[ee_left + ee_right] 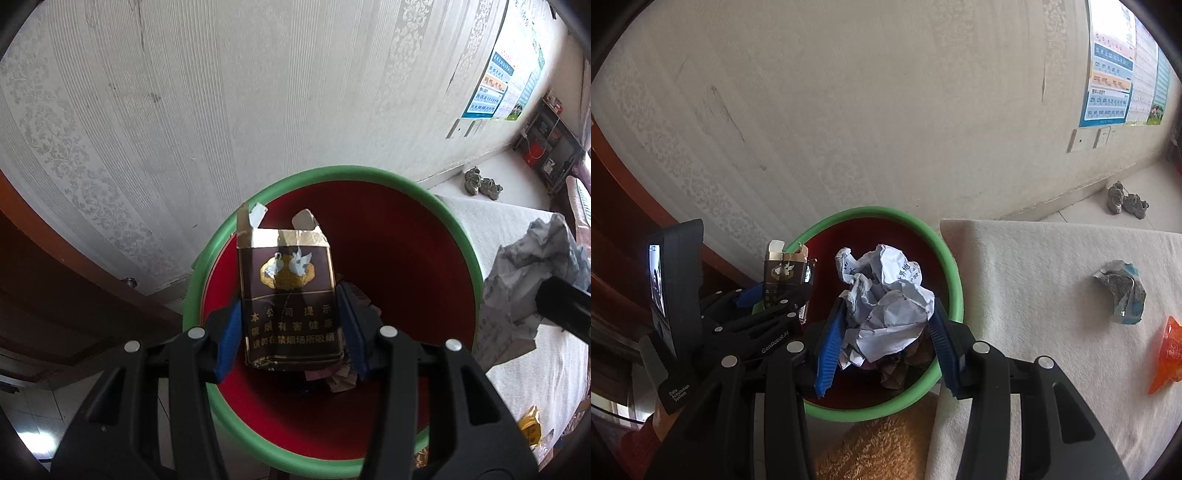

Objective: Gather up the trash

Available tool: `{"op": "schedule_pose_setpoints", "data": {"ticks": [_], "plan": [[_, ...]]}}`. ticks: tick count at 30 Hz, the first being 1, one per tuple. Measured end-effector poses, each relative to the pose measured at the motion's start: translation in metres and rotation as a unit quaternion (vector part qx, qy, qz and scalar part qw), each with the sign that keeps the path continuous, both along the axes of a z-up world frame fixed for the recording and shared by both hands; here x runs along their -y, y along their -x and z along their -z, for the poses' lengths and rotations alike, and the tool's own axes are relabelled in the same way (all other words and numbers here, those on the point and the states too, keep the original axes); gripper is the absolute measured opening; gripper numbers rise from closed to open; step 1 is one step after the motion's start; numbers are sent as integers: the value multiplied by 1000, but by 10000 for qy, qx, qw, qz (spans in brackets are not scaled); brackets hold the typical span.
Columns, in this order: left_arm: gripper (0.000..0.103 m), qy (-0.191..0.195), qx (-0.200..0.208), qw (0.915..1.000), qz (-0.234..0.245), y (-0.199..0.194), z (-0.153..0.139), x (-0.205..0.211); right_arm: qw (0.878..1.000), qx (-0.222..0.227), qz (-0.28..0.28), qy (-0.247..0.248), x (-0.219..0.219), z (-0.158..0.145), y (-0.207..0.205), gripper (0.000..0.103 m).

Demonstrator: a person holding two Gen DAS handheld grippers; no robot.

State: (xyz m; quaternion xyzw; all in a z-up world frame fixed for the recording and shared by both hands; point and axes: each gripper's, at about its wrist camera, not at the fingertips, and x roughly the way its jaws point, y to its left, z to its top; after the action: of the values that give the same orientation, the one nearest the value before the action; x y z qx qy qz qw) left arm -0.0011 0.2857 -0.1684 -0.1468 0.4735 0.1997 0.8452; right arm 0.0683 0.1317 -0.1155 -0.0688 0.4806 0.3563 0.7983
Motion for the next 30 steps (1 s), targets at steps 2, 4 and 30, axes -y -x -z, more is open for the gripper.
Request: {"op": "schedule_pose_setpoints", "data": {"ticks": [2,4,30], "plan": [[46,2,-16,10000,-1,0,2,-1,10000,-11,4,8,-2,1,0,45],[46,6,-37,10000,-17,-1,3,-1,10000,-19,10,1,-3,1,0,46],[65,-54,154,9993,323,7,-19,49,9961,31,850,-221,114,-24,3,61]]}}
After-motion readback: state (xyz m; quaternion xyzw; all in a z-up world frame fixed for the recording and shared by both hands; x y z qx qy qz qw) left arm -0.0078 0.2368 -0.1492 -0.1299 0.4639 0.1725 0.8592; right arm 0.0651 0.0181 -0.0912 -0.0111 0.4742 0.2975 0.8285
